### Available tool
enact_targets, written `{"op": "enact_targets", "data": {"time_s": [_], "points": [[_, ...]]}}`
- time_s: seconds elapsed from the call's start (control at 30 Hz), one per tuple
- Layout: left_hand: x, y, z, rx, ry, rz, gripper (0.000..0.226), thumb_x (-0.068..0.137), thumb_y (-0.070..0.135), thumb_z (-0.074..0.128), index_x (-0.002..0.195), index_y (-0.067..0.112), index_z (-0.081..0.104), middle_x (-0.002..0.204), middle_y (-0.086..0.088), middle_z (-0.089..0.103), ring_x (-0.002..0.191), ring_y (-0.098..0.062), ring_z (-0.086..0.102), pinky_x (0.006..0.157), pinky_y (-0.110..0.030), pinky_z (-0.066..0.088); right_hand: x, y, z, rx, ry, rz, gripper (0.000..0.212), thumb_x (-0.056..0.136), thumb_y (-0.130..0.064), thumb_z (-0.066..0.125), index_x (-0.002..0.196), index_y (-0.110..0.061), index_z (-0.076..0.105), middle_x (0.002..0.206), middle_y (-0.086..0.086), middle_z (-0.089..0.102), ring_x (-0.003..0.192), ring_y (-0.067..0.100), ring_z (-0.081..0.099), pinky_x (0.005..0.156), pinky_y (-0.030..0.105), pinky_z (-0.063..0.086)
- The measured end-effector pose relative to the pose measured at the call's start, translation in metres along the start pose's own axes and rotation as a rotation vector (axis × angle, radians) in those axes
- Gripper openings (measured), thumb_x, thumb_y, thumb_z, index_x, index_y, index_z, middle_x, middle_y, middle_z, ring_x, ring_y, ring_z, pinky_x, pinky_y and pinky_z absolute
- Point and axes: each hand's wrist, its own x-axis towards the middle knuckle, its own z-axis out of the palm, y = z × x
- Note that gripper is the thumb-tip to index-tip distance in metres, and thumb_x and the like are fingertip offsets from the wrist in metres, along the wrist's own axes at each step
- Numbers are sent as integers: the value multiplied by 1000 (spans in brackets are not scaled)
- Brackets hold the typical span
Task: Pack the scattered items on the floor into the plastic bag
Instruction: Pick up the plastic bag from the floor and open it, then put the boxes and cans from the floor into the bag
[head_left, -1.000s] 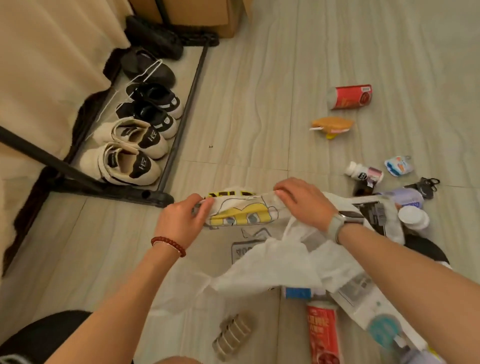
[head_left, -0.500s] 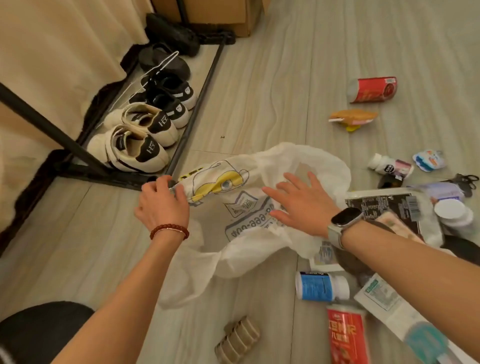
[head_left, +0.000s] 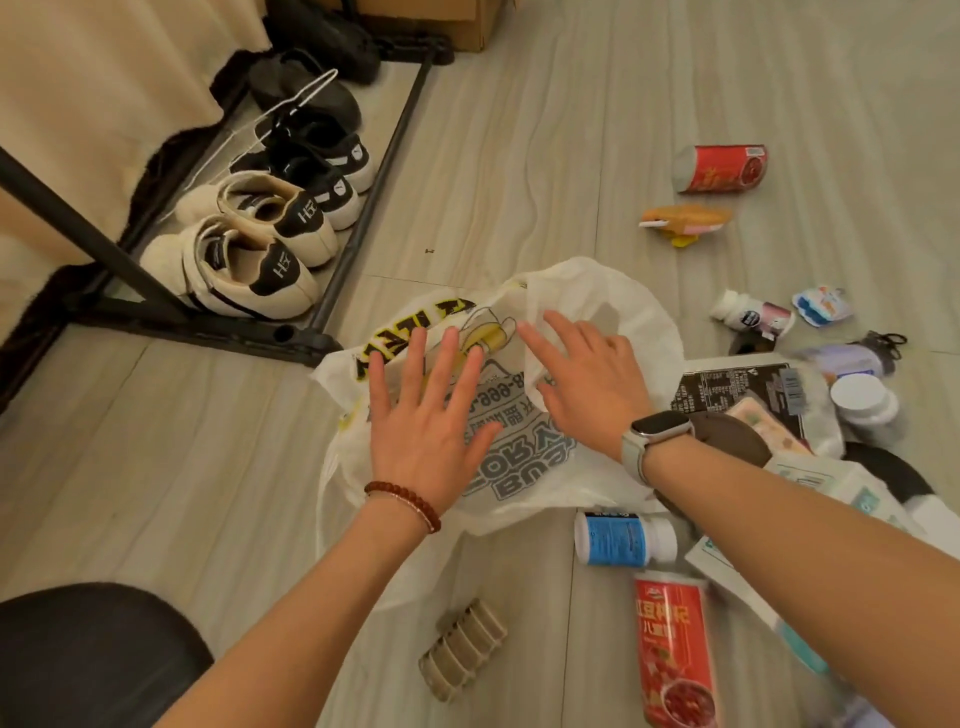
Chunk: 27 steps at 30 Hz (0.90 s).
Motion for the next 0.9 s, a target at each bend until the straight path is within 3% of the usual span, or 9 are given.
{"op": "enact_targets", "data": {"time_s": [0.13, 0.23, 0.4, 0.5, 0.6, 0.67, 0.73, 0.83, 0.9], "points": [[14, -26, 35, 20, -400, -215, 87, 74, 80, 18, 144, 34, -5, 155, -4, -13, 140, -35, -14, 108, -61, -10, 1, 9, 13, -14, -133, -4, 62, 94, -29, 38, 146, -23, 5, 157, 2, 6, 144, 20, 3, 115, 47, 1], [19, -38, 39, -62, -488, -273, 88, 74, 80, 20, 145, 33, -1, 155, -5, -15, 140, -33, -17, 109, -62, -9, 3, 9, 5, 187, -69, -66, 51, 97, -25, 32, 145, -18, 17, 155, 4, 18, 144, 19, 8, 117, 37, -1], [5, -19, -10, -414, 37, -182, 61, 83, 57, 31, 132, 23, 45, 151, -8, 27, 143, -27, 6, 110, -53, -9, -7, 8, -25, 365, 262, -250, 42, 89, -25, 38, 123, -7, 54, 124, 15, 58, 120, 31, 49, 101, 41, 41], [-24, 1, -30, -558, 170, -39, 46, 85, 43, 44, 119, 16, 58, 137, -12, 48, 135, -28, 31, 110, -52, 18, -25, 12, -42, 322, 323, -316, 34, 86, -21, 45, 113, -7, 58, 109, 15, 61, 101, 29, 55, 81, 40, 48], [-62, 20, -34, -649, 236, 66, 30, 83, 29, 54, 107, 12, 59, 109, -13, 62, 104, -24, 53, 86, -36, 43, -50, 18, -54, 264, 266, -357, 23, 84, -21, 45, 97, -7, 57, 92, 13, 61, 83, 26, 55, 69, 36, 45], [-89, 32, -26, -677, 148, 142, 23, 82, 28, 55, 100, 14, 58, 93, -7, 64, 86, -20, 56, 70, -32, 46, -74, 21, -50, 225, 110, -376, 26, 85, -27, 41, 93, -9, 58, 85, 8, 61, 75, 25, 57, 64, 34, 45], [-110, 40, -15, -606, -64, 160, 27, 81, 37, 51, 97, 17, 61, 88, -2, 65, 80, -20, 61, 64, -31, 49, -101, 20, -30, 117, -100, -387, 33, 86, -35, 41, 105, -12, 57, 94, 6, 62, 85, 25, 61, 69, 33, 47], [-132, 48, -2, -407, -463, -3, 58, 82, 53, 47, 129, 19, 43, 118, -1, 54, 109, -23, 53, 88, -35, 43, -126, 15, 10, -12, -411, -178, 56, 89, -43, 46, 136, -17, 32, 132, 5, 45, 122, 24, 43, 98, 39, 37], [-143, 47, 9, -317, -608, -109, 75, 79, 56, 52, 139, 20, 23, 132, -3, 40, 120, -24, 40, 97, -35, 35, -131, 13, 27, -7, -507, -38, 68, 87, -44, 49, 141, -16, 20, 140, 7, 36, 128, 25, 36, 104, 42, 32]]}}
